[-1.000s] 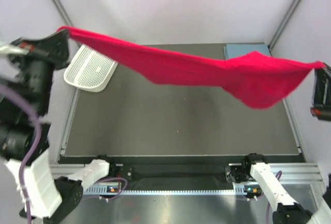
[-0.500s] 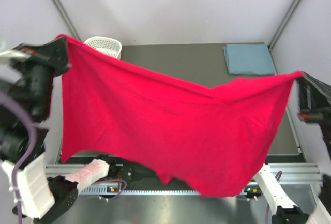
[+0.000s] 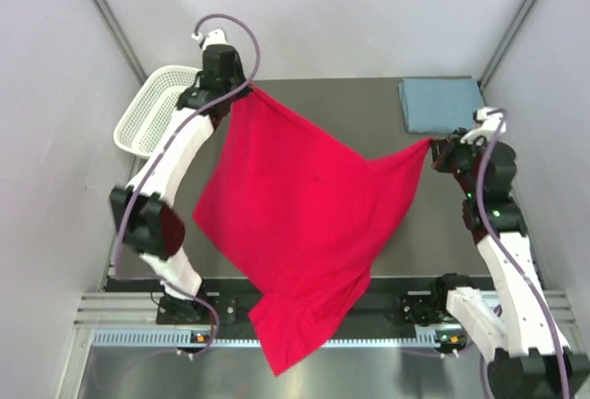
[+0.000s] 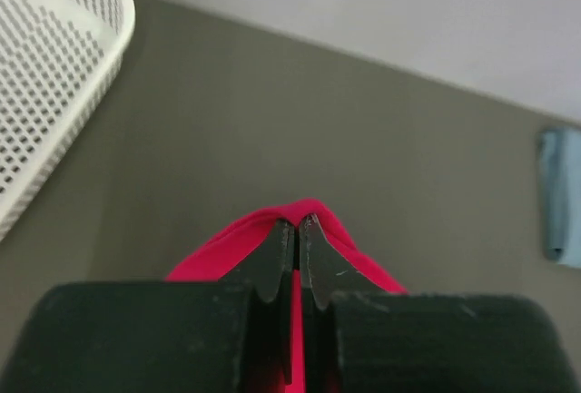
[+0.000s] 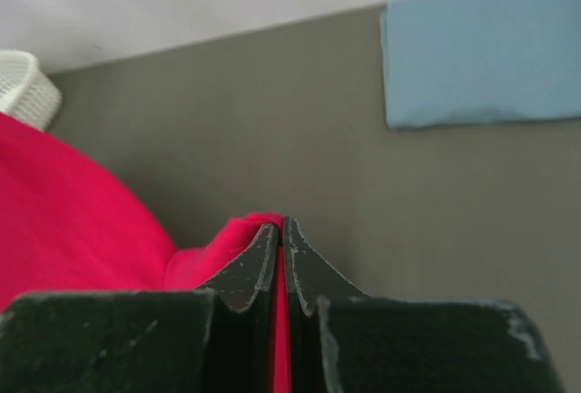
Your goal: Fold and stack the t-shirts
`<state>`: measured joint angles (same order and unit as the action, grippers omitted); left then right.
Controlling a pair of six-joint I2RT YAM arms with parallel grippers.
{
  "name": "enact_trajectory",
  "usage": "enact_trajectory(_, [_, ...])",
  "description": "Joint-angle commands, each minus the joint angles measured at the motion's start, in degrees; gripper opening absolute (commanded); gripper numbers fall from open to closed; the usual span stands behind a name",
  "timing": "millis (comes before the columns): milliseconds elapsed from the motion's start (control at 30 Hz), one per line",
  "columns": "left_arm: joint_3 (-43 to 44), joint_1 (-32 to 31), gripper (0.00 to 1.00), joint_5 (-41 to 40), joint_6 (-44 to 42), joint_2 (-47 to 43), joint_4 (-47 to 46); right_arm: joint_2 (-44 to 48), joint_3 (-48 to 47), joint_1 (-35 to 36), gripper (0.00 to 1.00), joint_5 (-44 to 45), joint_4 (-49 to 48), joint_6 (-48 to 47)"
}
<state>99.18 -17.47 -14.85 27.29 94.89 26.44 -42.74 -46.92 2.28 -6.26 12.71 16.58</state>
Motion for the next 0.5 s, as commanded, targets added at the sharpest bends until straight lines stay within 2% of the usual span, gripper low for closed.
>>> enact_trajectory(0, [1.3, 3.0, 0.00, 4.6, 0.8, 7.9, -9.4, -5.2, 2.2, -1.5, 0.00, 3.2, -16.4, -2.7])
enact_trajectory(67, [6.9, 3.5, 0.00, 8.4, 0.7, 13.6, -9.4, -10.7, 2.6, -4.1, 0.00, 3.2, -19.9, -3.5])
enact_trajectory(100, [10.0, 3.6, 0.00, 9.7, 0.4, 19.7, -8.5, -12.9, 1.9, -4.9, 0.00, 2.6, -20.3, -3.8])
enact_trajectory(200, [20.8, 3.7, 0.00, 10.7, 0.1, 29.5, -5.3, -20.0, -1.6, -7.2, 0.00, 1.7, -22.1, -5.2])
enact_trajectory(367, [31.9, 4.9, 0.00, 12.4, 2.4, 39.0, -5.4, -32.6, -10.9, -7.8, 0.00, 0.5, -21.2, -8.8])
enact_trajectory(467, [33.5, 5.9, 0.00, 13.2, 3.8, 42.0, -5.7, -36.6, -14.9, -7.7, 0.00, -2.7, -20.5, -8.9])
